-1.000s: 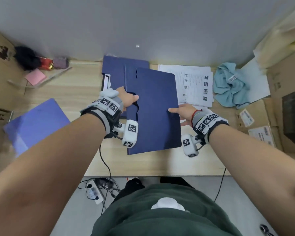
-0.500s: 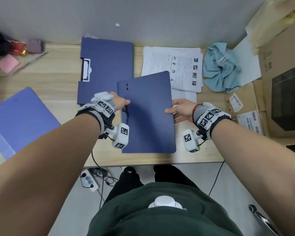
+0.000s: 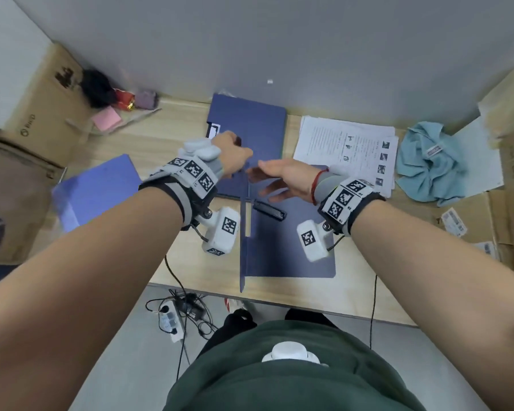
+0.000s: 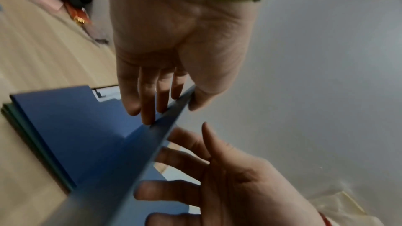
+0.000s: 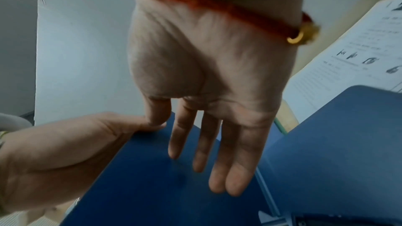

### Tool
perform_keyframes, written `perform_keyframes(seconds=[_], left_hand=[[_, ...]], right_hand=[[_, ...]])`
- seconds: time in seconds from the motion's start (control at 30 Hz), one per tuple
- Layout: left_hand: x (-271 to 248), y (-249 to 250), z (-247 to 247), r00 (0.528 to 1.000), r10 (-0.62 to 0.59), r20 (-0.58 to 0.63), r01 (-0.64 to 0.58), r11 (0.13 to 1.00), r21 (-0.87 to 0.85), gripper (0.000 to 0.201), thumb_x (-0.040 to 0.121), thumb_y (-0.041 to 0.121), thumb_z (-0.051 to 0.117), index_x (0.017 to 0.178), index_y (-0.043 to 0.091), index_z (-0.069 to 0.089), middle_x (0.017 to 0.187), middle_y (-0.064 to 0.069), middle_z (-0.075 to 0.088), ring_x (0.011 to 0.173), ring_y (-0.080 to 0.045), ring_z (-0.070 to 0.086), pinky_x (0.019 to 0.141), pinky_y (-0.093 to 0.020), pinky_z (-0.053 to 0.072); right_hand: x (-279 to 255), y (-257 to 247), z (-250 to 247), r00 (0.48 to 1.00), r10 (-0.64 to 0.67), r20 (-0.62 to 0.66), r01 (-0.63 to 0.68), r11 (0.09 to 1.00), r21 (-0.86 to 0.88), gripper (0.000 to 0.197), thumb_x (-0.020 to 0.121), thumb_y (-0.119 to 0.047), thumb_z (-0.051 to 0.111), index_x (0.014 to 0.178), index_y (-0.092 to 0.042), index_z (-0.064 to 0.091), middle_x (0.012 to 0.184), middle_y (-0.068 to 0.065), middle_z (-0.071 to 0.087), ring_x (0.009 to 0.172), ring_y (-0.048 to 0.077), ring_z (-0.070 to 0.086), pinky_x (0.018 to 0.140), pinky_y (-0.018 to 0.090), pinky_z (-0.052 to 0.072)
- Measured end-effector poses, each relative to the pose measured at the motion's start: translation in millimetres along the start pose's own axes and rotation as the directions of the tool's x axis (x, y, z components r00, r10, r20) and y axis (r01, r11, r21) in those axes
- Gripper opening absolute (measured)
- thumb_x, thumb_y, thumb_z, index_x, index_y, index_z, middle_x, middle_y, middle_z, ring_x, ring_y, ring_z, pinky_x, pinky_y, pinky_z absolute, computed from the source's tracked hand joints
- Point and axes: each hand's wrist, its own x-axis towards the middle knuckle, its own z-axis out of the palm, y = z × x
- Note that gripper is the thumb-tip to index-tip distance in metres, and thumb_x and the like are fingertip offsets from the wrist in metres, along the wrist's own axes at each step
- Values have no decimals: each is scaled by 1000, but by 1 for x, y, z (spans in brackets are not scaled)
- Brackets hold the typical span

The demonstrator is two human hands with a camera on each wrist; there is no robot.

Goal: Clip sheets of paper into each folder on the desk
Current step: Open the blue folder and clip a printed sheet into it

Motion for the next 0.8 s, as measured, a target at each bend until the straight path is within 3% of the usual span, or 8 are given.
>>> perform_keyframes(seconds=[0.13, 0.2, 0.37, 0.43, 0.53, 0.67, 0.73, 0.8], left_hand=[[10, -40, -30, 992, 3, -128, 25, 976, 218, 36, 88, 10, 56, 124, 8, 48, 76, 1, 47, 78, -25, 51, 55, -19, 33], [16, -60, -32, 975, 10, -221, 51, 962, 268, 48, 91, 5, 53, 137, 2, 38, 91, -10, 55, 87, -25, 44, 53, -20, 24], [29, -95, -21, 899, -151, -411, 286, 914, 289, 60, 99, 0, 39, 154, 15, 21, 105, -19, 46, 95, -25, 37, 82, -34, 26], [35, -103, -13, 877, -202, -436, 344, 897, 277, 62, 95, -4, 43, 151, 18, 30, 126, -20, 49, 102, -28, 47, 86, -39, 33], [32, -101, -13, 772, -172, -612, 439, 841, 316, 45, 62, 5, 81, 103, 18, 71, 95, -12, 65, 83, -24, 63, 63, -30, 36], [47, -101, 11, 966, -212, -148, 258, 813, 521, 33, 84, 9, 65, 117, 11, 59, 119, -15, 56, 102, -32, 54, 83, -33, 43], [44, -93, 15, 980, -189, 62, 130, 844, 521, 21, 90, 12, 61, 110, 19, 61, 106, -7, 60, 89, -26, 50, 66, -23, 41], [46, -89, 30, 965, -167, 200, 38, 850, 526, 33, 91, 19, 62, 123, 26, 62, 120, 0, 64, 94, -25, 60, 79, -24, 51]], right_hand=[[24, 3, 17, 997, 35, -64, -42, 993, -110, 33, 98, -46, 53, 121, -28, 67, 128, -3, 63, 109, 22, 65, 84, 33, 57], [33, 15, 13, 987, 88, -134, -111, 979, -169, 27, 96, -43, 56, 118, -28, 64, 132, -1, 60, 113, 22, 63, 94, 40, 56], [44, 50, 1, 942, 254, -217, -323, 858, -399, 48, 98, -42, 53, 140, -20, 52, 139, 2, 52, 127, 25, 51, 105, 42, 46], [47, 64, 0, 933, 291, -212, -360, 760, -541, 51, 100, -42, 48, 140, -11, 52, 142, 6, 50, 131, 29, 48, 111, 43, 38], [58, 85, 3, 916, 332, -223, -395, 656, -644, 58, 96, -52, 47, 135, -10, 55, 137, 11, 55, 124, 31, 52, 110, 42, 38], [72, 115, 0, 902, 331, -276, -429, 638, -639, 65, 84, -59, 51, 133, -16, 56, 144, 12, 44, 129, 32, 47, 112, 43, 36], [69, 119, 4, 904, 308, -296, -427, 636, -642, 61, 87, -53, 52, 139, -21, 53, 154, 9, 26, 141, 30, 32, 118, 42, 25], [67, 121, 0, 912, 281, -298, -409, 642, -649, 51, 90, -47, 55, 137, -28, 55, 155, 6, 22, 142, 29, 29, 119, 38, 22]])
